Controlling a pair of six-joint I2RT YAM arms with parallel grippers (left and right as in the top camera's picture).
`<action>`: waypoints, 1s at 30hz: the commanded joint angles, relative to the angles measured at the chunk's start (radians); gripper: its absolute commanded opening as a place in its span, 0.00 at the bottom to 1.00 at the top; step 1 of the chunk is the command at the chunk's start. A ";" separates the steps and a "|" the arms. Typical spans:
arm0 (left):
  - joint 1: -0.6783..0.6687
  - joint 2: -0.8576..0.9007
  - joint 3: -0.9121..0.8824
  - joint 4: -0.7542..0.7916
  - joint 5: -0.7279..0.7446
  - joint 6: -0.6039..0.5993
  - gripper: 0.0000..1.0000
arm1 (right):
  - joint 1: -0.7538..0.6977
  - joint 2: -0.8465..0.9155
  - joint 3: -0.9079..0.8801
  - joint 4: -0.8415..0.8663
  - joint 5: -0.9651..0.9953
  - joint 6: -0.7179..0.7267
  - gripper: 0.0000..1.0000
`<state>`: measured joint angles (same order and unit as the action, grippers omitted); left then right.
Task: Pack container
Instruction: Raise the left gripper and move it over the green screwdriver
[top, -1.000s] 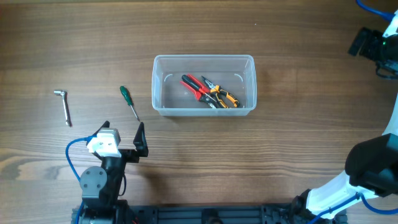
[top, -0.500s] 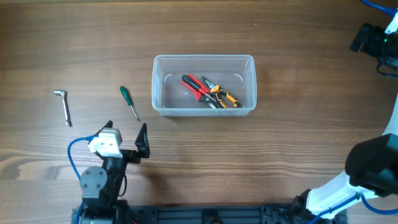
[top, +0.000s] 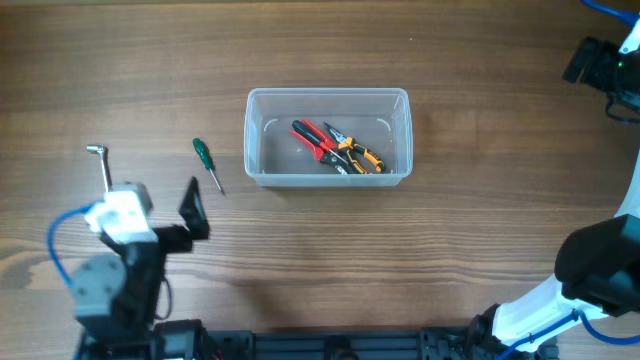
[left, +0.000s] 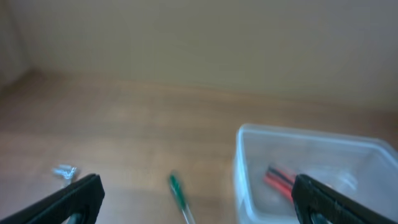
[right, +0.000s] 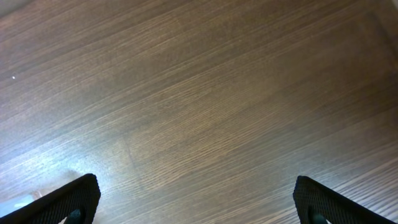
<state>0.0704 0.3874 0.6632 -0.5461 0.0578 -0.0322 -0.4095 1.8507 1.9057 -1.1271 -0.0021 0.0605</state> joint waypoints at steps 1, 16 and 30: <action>0.026 0.238 0.248 -0.178 0.055 0.129 1.00 | -0.003 0.016 0.000 0.002 0.013 0.018 1.00; 0.023 1.060 0.966 -0.646 0.159 0.092 1.00 | -0.003 0.016 0.000 0.002 0.013 0.018 1.00; 0.057 1.238 0.966 -0.613 0.062 -0.397 1.00 | -0.003 0.016 0.000 0.002 0.014 0.019 1.00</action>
<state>0.1268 1.6138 1.6165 -1.1790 0.1326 -0.2852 -0.4095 1.8507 1.9057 -1.1275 0.0013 0.0605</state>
